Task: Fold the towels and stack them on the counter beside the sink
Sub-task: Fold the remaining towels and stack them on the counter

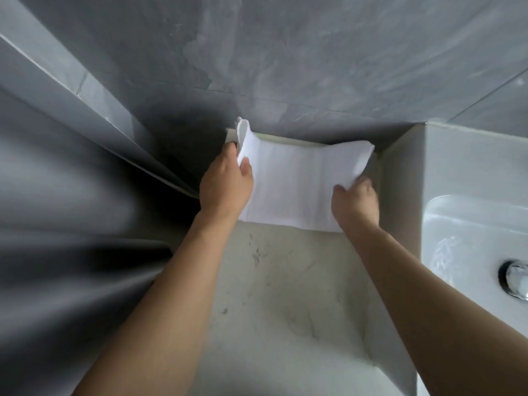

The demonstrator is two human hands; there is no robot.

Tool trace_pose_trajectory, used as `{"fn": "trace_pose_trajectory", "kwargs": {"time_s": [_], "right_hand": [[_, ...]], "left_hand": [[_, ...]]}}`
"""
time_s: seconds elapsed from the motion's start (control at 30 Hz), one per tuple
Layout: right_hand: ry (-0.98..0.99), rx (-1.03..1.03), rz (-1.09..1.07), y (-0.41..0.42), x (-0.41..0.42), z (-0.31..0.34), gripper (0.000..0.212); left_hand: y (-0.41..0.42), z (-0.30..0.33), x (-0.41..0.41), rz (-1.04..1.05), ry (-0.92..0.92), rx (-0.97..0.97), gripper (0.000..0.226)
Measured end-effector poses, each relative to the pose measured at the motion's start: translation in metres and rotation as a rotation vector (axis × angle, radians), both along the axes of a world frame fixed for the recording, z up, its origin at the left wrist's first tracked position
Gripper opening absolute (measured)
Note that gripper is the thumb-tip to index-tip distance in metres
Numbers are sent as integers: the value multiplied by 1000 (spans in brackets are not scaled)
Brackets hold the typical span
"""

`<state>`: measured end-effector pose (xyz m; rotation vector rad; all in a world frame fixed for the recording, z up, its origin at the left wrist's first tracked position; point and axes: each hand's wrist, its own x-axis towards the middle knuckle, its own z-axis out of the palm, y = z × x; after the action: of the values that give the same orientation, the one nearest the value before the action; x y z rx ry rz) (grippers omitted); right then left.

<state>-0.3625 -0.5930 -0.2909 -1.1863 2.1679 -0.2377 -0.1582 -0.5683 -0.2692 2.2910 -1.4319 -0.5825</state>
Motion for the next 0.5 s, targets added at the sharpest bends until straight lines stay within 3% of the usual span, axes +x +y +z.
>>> {"fn": "trace_pose_trajectory", "kwargs": {"time_s": [0.17, 0.33, 0.5], "right_hand": [[126, -314, 300, 59, -17, 63, 30], [133, -490, 290, 122, -53, 104, 31], [70, -605, 275, 168, -97, 126, 34]], "left_hand": [[51, 47, -32, -66, -21, -102, 16], [111, 94, -80, -38, 6, -181, 12], [147, 134, -141, -145, 8, -286, 11]]}}
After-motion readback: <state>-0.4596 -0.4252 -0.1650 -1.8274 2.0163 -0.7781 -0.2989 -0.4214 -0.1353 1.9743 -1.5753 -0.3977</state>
